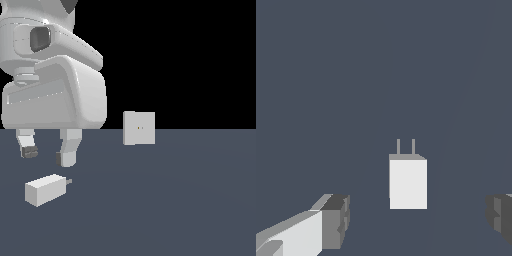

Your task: Plug the charger into the wall socket.

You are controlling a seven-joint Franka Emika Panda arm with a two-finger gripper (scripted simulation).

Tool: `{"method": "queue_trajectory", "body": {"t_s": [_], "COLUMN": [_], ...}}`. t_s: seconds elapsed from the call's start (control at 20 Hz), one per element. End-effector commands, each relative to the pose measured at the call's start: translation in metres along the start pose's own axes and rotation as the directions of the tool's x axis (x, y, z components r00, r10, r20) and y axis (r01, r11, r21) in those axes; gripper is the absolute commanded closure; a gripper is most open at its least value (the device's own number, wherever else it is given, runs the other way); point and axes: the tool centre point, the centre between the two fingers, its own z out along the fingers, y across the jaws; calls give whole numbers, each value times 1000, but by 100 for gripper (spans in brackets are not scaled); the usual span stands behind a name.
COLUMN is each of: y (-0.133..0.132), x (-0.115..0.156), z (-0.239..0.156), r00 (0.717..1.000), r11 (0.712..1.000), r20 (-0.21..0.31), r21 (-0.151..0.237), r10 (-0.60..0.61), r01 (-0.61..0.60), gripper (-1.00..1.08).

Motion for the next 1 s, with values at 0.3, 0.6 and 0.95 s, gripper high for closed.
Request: {"method": "queue_trajectory", "body": {"t_s": [0.3,0.6,0.95], "y": [0,0,1], "x": [2,1,0], "z": [-1,7,37], "r00": [1000,1000,1000], "r11": [1000,1000,1000], "r20": [0,0,0], "r21": [0,0,0], "r10": [-2,-1,-2], "r01": [2,1,2], "gripper": [-92,-92,-92]}}
